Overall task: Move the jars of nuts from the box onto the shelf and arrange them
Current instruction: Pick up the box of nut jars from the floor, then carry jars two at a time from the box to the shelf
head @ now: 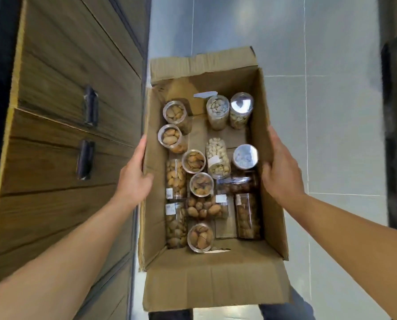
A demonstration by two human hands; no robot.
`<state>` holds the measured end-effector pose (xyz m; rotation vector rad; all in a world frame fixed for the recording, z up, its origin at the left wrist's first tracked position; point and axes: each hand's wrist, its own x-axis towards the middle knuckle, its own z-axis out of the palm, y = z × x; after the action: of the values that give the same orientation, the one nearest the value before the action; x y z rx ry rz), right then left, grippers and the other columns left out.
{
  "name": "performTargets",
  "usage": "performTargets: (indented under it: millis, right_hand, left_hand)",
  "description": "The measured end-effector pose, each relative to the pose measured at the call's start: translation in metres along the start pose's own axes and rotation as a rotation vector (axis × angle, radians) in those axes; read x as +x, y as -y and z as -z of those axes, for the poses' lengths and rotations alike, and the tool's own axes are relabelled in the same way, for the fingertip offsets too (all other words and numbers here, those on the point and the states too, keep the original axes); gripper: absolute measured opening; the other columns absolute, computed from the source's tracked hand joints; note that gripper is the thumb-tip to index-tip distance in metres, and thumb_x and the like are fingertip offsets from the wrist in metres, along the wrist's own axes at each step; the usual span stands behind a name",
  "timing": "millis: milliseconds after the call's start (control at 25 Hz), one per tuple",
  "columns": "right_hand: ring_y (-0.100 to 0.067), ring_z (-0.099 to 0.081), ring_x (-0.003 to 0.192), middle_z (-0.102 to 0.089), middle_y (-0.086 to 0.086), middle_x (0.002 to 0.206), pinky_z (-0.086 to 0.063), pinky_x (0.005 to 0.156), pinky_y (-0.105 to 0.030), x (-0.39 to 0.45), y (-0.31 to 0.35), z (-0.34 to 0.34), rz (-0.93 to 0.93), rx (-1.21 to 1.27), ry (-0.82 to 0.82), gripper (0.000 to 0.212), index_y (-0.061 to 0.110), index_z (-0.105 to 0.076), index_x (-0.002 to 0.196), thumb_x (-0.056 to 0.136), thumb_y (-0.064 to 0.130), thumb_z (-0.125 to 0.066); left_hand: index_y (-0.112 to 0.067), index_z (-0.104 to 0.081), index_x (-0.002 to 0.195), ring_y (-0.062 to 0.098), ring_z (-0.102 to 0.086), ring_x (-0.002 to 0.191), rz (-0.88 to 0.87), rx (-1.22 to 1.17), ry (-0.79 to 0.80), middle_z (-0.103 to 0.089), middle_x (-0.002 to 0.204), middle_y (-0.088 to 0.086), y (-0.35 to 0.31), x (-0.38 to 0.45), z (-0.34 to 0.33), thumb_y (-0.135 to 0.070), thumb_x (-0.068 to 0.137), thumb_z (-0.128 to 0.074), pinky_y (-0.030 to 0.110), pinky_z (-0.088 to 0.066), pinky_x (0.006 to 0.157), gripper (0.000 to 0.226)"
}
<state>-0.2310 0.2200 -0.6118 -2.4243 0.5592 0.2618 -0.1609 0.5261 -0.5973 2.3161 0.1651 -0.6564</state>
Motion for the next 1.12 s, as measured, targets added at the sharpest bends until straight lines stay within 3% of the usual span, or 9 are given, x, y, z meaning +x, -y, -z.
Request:
performTargets:
  millis: [120, 240, 440, 560, 680, 800, 960, 1040, 1120]
  right_hand:
    - [-0.027, -0.045, 0.131, -0.039, 0.0, 0.151, -0.04, 0.104, -0.047, 0.039, -0.021, -0.074, -0.072, 0.0, 0.008, 0.085, 0.04, -0.009, 0.152, 0.09, 0.001, -0.052]
    - [-0.025, -0.046, 0.13, -0.039, 0.001, 0.151, -0.04, 0.106, -0.046, 0.067, -0.041, -0.134, -0.114, 0.018, -0.013, 0.086, 0.039, -0.01, 0.152, 0.088, 0.0, -0.051]
    - [-0.024, -0.043, 0.133, -0.038, 0.003, 0.152, -0.037, 0.109, -0.044, 0.114, -0.068, -0.226, -0.156, 0.071, -0.028, 0.084, 0.039, -0.012, 0.152, 0.088, 0.0, -0.05]
    - [-0.021, -0.041, 0.135, -0.035, 0.005, 0.153, -0.035, 0.111, -0.042, 0.133, -0.077, -0.257, -0.152, 0.086, -0.056, 0.082, 0.039, -0.013, 0.152, 0.089, 0.0, -0.048]
    - [-0.022, -0.04, 0.136, -0.033, 0.002, 0.154, -0.035, 0.111, -0.044, 0.147, -0.08, -0.28, -0.12, 0.084, -0.069, 0.082, 0.038, -0.013, 0.152, 0.089, -0.001, -0.048]
    - [-0.024, -0.038, 0.136, -0.03, -0.001, 0.155, -0.035, 0.111, -0.044, 0.151, -0.082, -0.286, -0.117, 0.08, -0.057, 0.083, 0.037, -0.011, 0.152, 0.088, 0.001, -0.05]
    - [-0.035, -0.029, 0.138, -0.022, -0.015, 0.155, -0.027, 0.112, -0.051, 0.149, -0.079, -0.259, 0.026, -0.337, -0.023, 0.09, 0.02, -0.016, 0.152, 0.079, 0.019, -0.068]
    - [-0.035, -0.035, 0.133, -0.03, -0.015, 0.15, -0.033, 0.108, -0.049, 0.149, -0.066, -0.247, 0.179, -0.383, -0.041, 0.083, 0.012, -0.031, 0.146, 0.075, 0.017, -0.073]
    - [-0.032, -0.045, 0.122, -0.038, -0.012, 0.143, -0.045, 0.095, -0.042, 0.154, -0.049, -0.25, 0.309, -0.325, 0.061, 0.071, 0.011, -0.041, 0.139, 0.075, 0.011, -0.073]
  left_hand:
    - [-0.053, -0.01, 0.147, 0.002, -0.044, 0.113, 0.027, 0.013, 0.037, -0.043, 0.125, -0.019, 0.051, 0.07, -0.029, 0.0, 0.09, -0.057, 0.026, -0.041, 0.096, 0.091]
    - [-0.05, -0.013, 0.148, 0.002, -0.044, 0.114, 0.001, 0.044, 0.039, -0.048, 0.133, -0.014, 0.092, 0.126, -0.054, 0.003, 0.088, -0.056, 0.02, -0.036, 0.097, 0.092]
    - [-0.05, -0.011, 0.148, 0.016, -0.044, 0.131, -0.025, 0.099, 0.026, -0.042, 0.148, -0.004, 0.153, 0.2, -0.091, 0.004, 0.087, -0.056, 0.031, -0.038, 0.107, 0.093]
    - [-0.049, -0.01, 0.149, 0.012, -0.033, 0.138, -0.083, 0.124, -0.021, -0.032, 0.154, -0.009, 0.176, 0.223, -0.106, 0.005, 0.085, -0.055, 0.036, -0.033, 0.113, 0.095]
    - [-0.052, -0.007, 0.147, 0.002, -0.026, 0.137, -0.066, 0.096, -0.063, -0.026, 0.155, -0.014, 0.194, 0.234, -0.117, 0.005, 0.086, -0.055, 0.039, -0.032, 0.114, 0.096]
    - [-0.052, -0.004, 0.146, 0.011, -0.032, 0.137, -0.052, 0.14, -0.079, -0.022, 0.157, -0.01, 0.195, 0.233, -0.124, 0.002, 0.086, -0.055, 0.038, -0.034, 0.111, 0.096]
    - [-0.037, -0.011, 0.151, 0.027, -0.013, 0.146, -0.023, 0.491, -0.112, -0.005, 0.162, 0.003, 0.18, 0.224, -0.109, -0.016, 0.081, -0.067, 0.053, -0.018, 0.116, 0.092]
    - [-0.029, -0.023, 0.148, 0.028, -0.008, 0.146, -0.134, 0.596, -0.193, -0.012, 0.16, 0.006, 0.162, 0.211, -0.108, -0.023, 0.078, -0.069, 0.054, -0.01, 0.117, 0.083]
    - [-0.026, -0.033, 0.142, 0.027, -0.018, 0.142, -0.311, 0.575, -0.152, -0.022, 0.154, 0.006, 0.143, 0.195, -0.126, -0.024, 0.077, -0.069, 0.052, -0.015, 0.117, 0.075]
